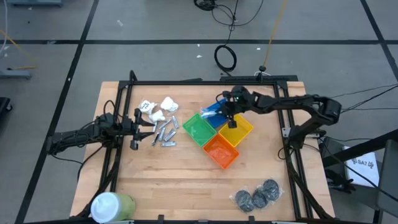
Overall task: Pick & Place Travel size toiletries
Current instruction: Put the green toothbrush into the blue bin, then put the black hairbrush into the yellow bin
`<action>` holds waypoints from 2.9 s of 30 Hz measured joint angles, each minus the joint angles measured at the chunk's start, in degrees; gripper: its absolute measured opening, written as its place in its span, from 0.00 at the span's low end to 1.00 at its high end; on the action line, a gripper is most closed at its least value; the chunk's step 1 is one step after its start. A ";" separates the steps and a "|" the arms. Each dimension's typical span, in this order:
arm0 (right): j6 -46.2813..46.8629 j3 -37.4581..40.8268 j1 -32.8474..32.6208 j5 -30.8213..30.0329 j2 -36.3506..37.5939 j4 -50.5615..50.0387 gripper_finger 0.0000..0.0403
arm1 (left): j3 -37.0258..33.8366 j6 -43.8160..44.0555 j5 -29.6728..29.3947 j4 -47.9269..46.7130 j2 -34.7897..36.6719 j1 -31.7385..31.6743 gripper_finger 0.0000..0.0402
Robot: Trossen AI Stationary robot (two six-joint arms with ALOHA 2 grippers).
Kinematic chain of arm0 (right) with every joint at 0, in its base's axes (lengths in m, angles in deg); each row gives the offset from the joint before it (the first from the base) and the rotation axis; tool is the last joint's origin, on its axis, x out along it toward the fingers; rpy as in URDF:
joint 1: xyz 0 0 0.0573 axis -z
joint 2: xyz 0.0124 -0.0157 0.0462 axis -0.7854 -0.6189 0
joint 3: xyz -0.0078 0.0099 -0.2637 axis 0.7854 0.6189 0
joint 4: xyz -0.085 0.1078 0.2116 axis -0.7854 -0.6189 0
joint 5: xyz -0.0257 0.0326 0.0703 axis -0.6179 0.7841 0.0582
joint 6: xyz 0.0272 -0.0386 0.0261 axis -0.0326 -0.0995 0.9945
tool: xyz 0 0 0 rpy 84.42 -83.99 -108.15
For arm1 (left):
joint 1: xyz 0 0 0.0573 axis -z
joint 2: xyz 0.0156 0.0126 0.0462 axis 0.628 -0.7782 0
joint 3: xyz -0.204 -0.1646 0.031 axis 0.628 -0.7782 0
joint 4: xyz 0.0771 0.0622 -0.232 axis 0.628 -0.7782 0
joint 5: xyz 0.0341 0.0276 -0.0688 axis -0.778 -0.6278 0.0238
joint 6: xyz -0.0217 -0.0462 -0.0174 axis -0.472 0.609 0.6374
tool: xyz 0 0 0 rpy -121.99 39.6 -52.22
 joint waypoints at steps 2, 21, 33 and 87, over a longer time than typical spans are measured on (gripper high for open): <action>0.02 0.00 0.54 0.00 -0.50 1.40 0.09 | -0.01 -0.01 0.01 -0.02 0.00 0.01 0.40; 0.04 2.91 2.56 -3.47 -0.55 1.59 0.09 | 0.00 0.01 0.01 0.00 0.00 0.02 0.40; 0.19 3.02 2.66 -4.41 -0.55 1.56 0.15 | 0.00 0.00 0.01 0.00 0.00 0.00 0.40; 79.89 3.04 -79.01 -37.67 25.89 -46.88 0.59 | -0.01 0.00 -0.01 -0.02 0.00 0.00 0.40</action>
